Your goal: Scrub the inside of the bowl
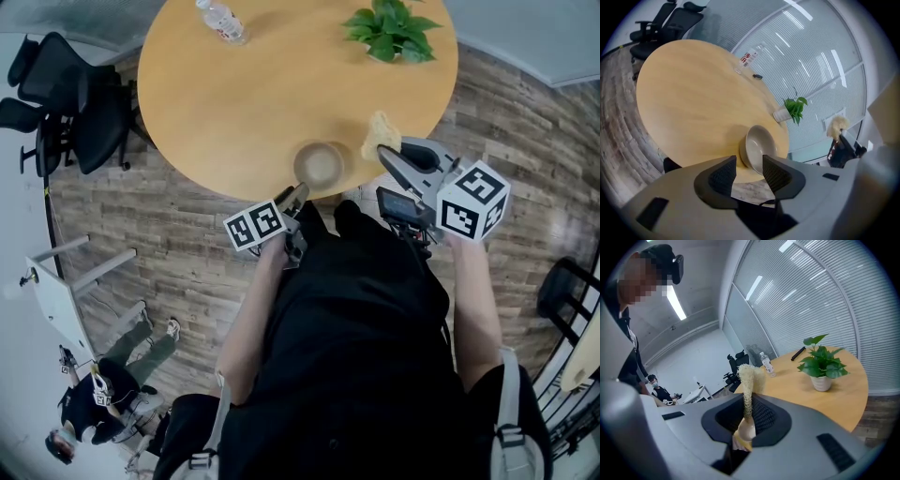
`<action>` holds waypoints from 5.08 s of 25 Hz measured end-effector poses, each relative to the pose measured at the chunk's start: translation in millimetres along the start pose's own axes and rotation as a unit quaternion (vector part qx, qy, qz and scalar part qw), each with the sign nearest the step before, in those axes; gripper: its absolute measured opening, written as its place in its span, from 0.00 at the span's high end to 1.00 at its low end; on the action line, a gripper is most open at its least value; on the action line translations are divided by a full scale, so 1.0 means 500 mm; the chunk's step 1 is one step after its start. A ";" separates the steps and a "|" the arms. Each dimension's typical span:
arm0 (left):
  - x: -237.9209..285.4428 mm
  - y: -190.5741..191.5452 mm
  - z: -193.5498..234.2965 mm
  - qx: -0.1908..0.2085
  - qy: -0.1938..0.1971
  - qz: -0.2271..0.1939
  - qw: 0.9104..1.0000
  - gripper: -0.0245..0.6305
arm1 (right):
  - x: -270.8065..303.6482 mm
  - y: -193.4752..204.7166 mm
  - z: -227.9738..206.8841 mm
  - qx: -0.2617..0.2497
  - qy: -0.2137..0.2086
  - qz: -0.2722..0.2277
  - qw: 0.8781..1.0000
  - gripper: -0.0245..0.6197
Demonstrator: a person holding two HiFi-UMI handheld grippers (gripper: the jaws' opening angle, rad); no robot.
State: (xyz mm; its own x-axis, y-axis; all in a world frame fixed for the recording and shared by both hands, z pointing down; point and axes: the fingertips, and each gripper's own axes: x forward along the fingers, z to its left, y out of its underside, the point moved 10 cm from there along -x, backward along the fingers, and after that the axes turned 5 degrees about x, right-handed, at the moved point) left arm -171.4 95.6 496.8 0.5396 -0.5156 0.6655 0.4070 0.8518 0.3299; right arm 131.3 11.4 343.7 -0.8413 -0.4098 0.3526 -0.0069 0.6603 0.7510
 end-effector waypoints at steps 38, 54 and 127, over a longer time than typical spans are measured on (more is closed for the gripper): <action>0.026 0.014 -0.001 -0.081 0.046 0.011 0.996 0.94 | 0.012 0.022 0.007 0.007 -0.013 0.021 1.000 0.90; -0.041 -0.052 -0.080 0.011 0.057 -0.077 0.995 0.94 | 0.105 0.066 0.070 -0.052 -0.031 0.103 0.993 0.90; -0.094 -0.084 -0.238 0.285 0.063 -0.100 0.951 0.94 | 0.182 0.108 0.117 -0.693 0.147 0.208 0.674 0.90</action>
State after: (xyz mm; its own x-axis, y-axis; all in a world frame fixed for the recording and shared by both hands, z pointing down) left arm -126.2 72.9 371.8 0.5922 -0.6489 0.4777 0.0637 0.6287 0.7751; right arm 22.7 46.5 383.9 -0.4693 -0.6128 0.6358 0.8801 -0.3827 0.2809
